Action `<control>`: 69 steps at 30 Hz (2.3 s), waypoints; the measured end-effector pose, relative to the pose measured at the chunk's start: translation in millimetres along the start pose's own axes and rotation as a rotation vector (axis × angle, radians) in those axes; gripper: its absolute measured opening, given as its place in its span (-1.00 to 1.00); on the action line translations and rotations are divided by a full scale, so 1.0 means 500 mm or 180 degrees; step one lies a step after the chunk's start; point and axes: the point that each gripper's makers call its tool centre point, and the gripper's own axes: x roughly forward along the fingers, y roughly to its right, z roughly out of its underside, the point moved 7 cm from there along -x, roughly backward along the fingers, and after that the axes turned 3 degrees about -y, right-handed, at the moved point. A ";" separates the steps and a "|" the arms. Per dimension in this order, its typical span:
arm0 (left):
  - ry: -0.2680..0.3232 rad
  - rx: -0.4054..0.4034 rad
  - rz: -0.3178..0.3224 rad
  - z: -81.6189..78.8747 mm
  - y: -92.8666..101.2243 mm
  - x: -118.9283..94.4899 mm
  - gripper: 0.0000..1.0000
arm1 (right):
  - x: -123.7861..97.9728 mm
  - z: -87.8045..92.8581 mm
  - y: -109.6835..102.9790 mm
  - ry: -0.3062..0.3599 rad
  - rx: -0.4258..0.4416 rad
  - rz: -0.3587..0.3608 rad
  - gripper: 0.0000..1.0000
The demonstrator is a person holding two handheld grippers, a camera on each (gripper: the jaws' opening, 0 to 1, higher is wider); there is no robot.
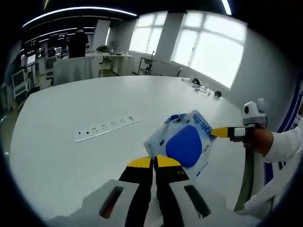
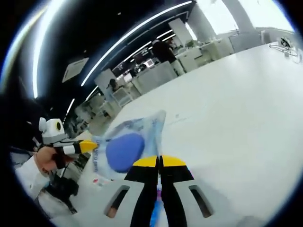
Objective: Arrange the tabletop items into an orderly group along one side of the table until the central work area is clear of visible clutter.
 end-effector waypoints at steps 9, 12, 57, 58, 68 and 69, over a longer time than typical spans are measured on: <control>-0.0035 -0.0133 -0.0011 0.011 -0.018 0.058 -1.00 | 0.038 0.001 0.049 -0.0060 0.0039 0.0078 -1.00; -0.0046 -0.0149 -0.0021 0.013 -0.025 0.081 -1.00 | 0.052 0.001 0.067 -0.0080 0.0069 0.0099 -1.00; -0.0476 -0.0551 -0.0202 0.127 -0.141 0.222 -1.00 | 0.187 0.097 0.144 -0.0494 0.0226 0.0192 -1.00; -0.0475 -0.0548 -0.0206 0.128 -0.141 0.222 -1.00 | 0.188 0.098 0.146 -0.0491 0.0217 0.0194 -1.00; -0.0461 -0.0572 -0.0228 0.132 -0.151 0.229 -1.00 | 0.191 0.098 0.152 -0.0441 0.0218 0.0165 -1.00; -0.0461 -0.0568 -0.0229 0.132 -0.151 0.229 -1.00 | 0.191 0.097 0.152 -0.0431 0.0201 0.0163 -1.00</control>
